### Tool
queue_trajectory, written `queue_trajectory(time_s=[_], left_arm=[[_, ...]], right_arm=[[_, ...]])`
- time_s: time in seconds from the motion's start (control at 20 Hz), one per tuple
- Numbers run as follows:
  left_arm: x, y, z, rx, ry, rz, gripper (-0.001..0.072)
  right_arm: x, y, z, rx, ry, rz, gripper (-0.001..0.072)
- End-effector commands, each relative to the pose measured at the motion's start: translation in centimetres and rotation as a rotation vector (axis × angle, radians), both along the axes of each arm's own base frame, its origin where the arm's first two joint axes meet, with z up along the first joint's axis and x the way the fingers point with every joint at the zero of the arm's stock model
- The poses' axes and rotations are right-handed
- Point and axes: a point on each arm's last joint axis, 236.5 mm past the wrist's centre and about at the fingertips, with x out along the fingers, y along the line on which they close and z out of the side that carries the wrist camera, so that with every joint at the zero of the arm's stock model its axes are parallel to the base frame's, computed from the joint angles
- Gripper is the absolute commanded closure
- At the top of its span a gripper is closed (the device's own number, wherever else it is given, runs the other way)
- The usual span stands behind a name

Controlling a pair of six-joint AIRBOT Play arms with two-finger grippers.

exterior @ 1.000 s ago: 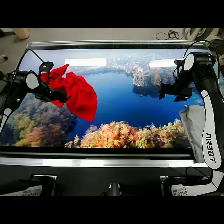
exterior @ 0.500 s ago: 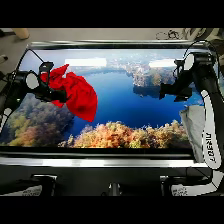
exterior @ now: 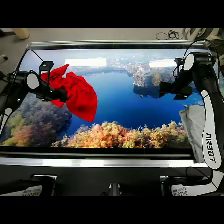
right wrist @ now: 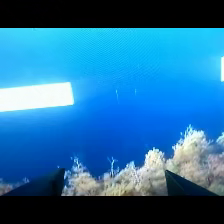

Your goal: Fold the shirts.

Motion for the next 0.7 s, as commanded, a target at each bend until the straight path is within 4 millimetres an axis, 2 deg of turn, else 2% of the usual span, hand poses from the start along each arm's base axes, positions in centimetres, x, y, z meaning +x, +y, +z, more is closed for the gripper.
queue_trajectory(time_s=[0.0,0.15,0.2,0.25,0.35,0.4,0.5,0.65], left_arm=[[3.5,-0.6,1.1,-0.028,-0.149,-0.003,0.0093],[5.6,-1.3,1.4,-0.037,-0.232,-0.018,0.0093],[6.9,-1.1,1.2,-0.017,-0.271,-0.034,0.0092],[7.9,-0.3,0.1,0.000,-0.253,-0.022,0.0084],[8.6,1.6,-4.2,0.012,-0.085,-0.005,0.0019],[8.7,2.0,-6.4,-0.003,0.008,-0.007,0.0019],[9.3,2.2,-9.6,-0.023,0.115,-0.006,0.0018],[9.7,1.3,-12.5,-0.050,0.168,-0.010,0.0018]], right_arm=[[2.0,0.1,0.4,0.003,-0.084,0.008,0.0013],[1.8,0.1,0.3,0.003,-0.078,0.005,0.0013],[1.6,0.1,0.3,0.005,-0.069,-0.001,0.0013],[1.6,0.2,0.2,0.009,-0.067,0.000,0.0013],[1.6,0.6,0.3,0.023,-0.067,0.001,0.0013],[1.7,0.6,0.3,0.023,-0.070,0.002,0.0013],[1.6,0.6,0.3,0.023,-0.068,0.002,0.0014],[1.6,0.6,0.2,0.022,-0.066,0.005,0.0014]])
